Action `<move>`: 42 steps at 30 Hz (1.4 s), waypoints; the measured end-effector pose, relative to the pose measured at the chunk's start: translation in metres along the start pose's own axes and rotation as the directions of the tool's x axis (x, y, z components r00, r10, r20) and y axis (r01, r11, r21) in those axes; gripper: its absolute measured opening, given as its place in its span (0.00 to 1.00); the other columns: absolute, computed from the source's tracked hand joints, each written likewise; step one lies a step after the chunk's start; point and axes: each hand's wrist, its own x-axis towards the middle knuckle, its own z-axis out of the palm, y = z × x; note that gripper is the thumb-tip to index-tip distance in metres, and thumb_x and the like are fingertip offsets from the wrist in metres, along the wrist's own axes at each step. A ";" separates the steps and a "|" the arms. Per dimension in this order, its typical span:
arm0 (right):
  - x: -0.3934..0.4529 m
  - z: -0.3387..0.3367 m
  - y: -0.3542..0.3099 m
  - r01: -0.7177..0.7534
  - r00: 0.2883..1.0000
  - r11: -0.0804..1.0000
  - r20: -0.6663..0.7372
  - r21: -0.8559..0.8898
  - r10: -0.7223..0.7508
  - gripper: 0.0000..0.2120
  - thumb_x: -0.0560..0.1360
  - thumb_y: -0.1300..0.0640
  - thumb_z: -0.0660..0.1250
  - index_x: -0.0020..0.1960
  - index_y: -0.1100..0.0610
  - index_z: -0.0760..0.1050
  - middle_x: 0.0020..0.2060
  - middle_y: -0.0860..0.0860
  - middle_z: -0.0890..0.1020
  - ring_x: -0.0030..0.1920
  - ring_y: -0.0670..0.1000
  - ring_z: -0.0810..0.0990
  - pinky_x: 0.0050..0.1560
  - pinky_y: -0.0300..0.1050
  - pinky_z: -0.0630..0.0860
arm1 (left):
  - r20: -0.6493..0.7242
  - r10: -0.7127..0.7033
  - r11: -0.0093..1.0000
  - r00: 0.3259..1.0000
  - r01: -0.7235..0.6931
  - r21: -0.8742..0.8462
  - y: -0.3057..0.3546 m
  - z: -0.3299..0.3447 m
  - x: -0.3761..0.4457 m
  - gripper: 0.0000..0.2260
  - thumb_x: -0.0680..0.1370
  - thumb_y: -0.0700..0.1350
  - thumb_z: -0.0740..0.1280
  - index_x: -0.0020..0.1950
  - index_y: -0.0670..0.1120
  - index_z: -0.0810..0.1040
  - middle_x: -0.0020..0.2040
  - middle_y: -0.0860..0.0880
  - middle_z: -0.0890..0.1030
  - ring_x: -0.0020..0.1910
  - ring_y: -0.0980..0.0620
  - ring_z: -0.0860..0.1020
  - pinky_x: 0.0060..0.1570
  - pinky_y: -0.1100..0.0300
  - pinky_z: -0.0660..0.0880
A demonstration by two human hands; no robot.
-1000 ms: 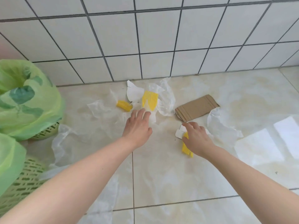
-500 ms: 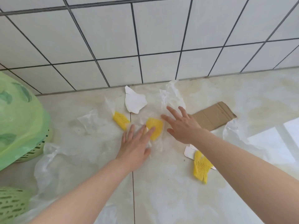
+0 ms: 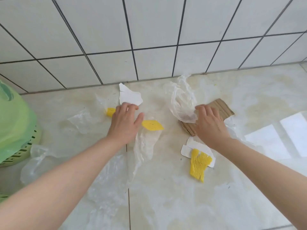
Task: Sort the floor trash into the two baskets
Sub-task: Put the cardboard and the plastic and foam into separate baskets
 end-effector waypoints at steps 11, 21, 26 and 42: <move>0.026 -0.011 0.048 0.228 0.946 0.894 0.303 -0.385 -0.111 0.41 0.75 0.65 0.59 0.77 0.47 0.38 0.77 0.44 0.43 0.75 0.62 0.48 0.73 0.51 0.58 | 0.414 -0.168 0.811 0.895 -0.113 0.573 -0.011 0.005 0.065 0.35 0.77 0.39 0.61 0.77 0.58 0.45 0.75 0.47 0.57 0.67 0.41 0.66 0.58 0.48 0.70; 0.041 -0.013 0.038 0.394 0.916 0.742 0.302 -0.542 -0.266 0.34 0.70 0.63 0.65 0.72 0.52 0.54 0.68 0.53 0.60 0.69 0.62 0.60 0.69 0.51 0.62 | 0.451 -0.093 0.793 0.888 -0.208 0.573 -0.017 -0.006 0.097 0.39 0.75 0.37 0.65 0.78 0.54 0.46 0.68 0.43 0.63 0.59 0.38 0.72 0.52 0.50 0.71; 0.040 -0.017 0.048 0.388 0.922 0.734 0.221 -0.557 -0.319 0.34 0.60 0.67 0.68 0.65 0.55 0.65 0.61 0.56 0.69 0.60 0.62 0.69 0.62 0.51 0.69 | 0.472 -0.183 0.855 0.862 -0.097 0.509 -0.032 -0.015 0.104 0.33 0.74 0.37 0.66 0.75 0.51 0.55 0.69 0.43 0.58 0.59 0.35 0.73 0.56 0.48 0.72; 0.033 -0.024 0.054 0.390 0.901 0.773 0.032 -0.501 -0.433 0.20 0.63 0.65 0.72 0.52 0.59 0.69 0.48 0.57 0.74 0.47 0.61 0.74 0.56 0.58 0.73 | 0.421 -0.196 0.934 0.886 0.037 0.356 -0.052 -0.017 0.103 0.38 0.64 0.36 0.76 0.70 0.48 0.63 0.58 0.43 0.65 0.57 0.38 0.73 0.55 0.47 0.74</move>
